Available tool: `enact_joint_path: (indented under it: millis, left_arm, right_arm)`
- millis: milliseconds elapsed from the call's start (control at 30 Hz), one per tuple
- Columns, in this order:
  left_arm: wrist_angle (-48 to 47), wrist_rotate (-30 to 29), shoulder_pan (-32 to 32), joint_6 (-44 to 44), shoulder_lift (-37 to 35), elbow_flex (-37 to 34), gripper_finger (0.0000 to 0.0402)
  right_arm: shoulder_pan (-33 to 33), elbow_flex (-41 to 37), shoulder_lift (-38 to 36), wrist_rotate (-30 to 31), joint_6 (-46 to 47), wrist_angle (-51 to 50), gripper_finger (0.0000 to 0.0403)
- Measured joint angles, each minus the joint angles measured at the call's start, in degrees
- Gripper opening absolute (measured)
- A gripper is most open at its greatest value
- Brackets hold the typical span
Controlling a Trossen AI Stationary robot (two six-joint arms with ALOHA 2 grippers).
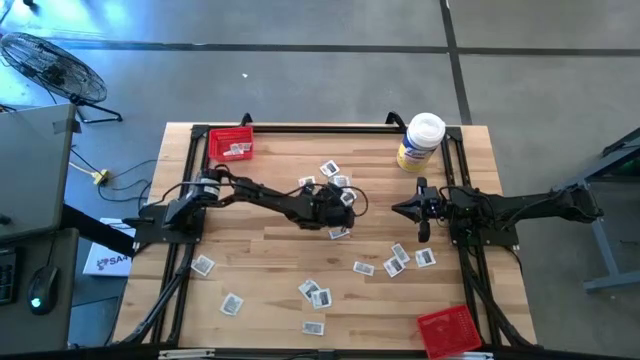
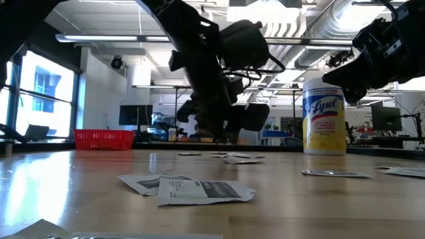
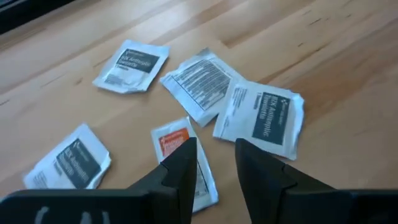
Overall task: Pick & Place First Aid Supplies
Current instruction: Put the white and orange ointment pack into the top red bin
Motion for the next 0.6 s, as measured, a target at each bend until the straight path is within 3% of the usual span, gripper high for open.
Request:
enact_joint_path:
  millis: [267,600]
  left_arm:
    - [-3.0,-1.0,-0.9,-6.1,0.3,-1.6,0.0108]
    - [0.8,0.5,-0.9,-5.3,2.6,-1.7,0.0108]
  right_arm:
    - [0.0,0.0,0.0,0.0,0.0,0.0,0.0012]
    - [0.0,0.0,0.0,0.0,0.0,0.0,0.0012]
